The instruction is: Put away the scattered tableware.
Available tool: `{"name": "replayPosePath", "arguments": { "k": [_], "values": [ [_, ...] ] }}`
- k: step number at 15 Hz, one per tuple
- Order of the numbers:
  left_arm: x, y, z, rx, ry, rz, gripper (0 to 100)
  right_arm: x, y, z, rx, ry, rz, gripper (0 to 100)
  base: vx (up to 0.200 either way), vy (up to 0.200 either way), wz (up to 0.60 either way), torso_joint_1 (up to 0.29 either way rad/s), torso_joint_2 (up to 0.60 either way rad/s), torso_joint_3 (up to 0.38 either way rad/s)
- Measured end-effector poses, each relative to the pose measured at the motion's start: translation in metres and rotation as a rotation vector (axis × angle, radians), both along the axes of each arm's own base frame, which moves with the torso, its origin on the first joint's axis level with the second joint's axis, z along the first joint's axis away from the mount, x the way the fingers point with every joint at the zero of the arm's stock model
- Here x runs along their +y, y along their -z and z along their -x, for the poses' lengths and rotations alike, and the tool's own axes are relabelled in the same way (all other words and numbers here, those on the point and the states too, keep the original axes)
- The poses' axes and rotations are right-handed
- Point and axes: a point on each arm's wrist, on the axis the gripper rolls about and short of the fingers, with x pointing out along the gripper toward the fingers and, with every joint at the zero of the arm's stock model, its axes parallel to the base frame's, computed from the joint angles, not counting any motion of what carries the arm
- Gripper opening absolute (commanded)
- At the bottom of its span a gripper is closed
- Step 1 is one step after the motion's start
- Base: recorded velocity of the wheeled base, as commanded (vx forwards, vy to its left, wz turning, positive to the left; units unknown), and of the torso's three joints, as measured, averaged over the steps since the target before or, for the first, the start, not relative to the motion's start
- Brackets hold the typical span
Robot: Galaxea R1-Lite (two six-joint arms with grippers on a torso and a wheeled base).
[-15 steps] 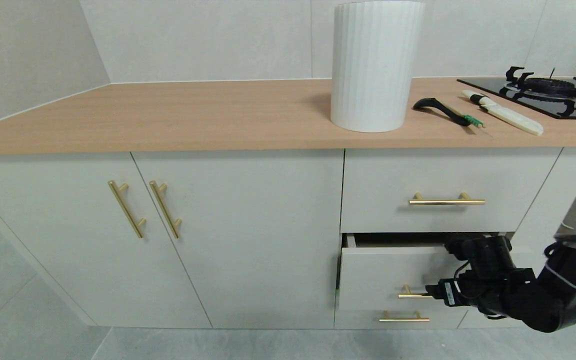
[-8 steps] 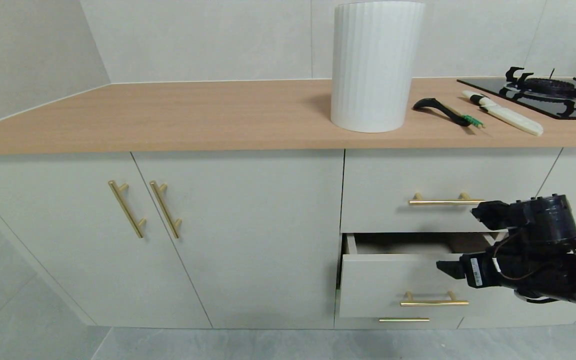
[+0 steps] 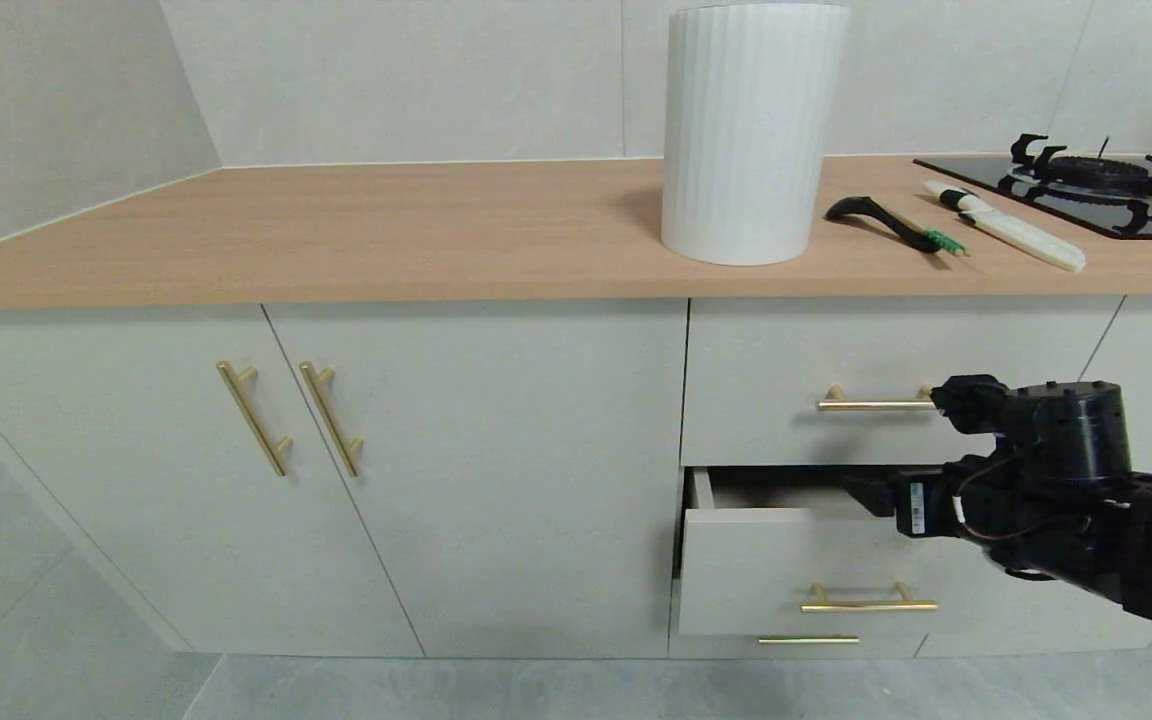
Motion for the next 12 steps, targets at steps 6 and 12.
{"name": "replayPosePath", "arguments": {
  "k": [6, 12],
  "values": [
    [0.000, 0.000, 0.000, 0.000, 0.000, 0.000, 100, 0.004, 0.046, -0.022, -0.014, 0.055, 0.023, 100, 0.000, 0.000, 0.00, 0.000, 0.00, 0.000],
    [0.000, 0.000, 0.000, 0.000, 0.000, 0.000, 100, 0.005, 0.058, -0.025, 0.019, 0.060, 0.040, 100, 0.000, 0.000, 0.00, 0.000, 0.00, 0.000]
  ]
}}
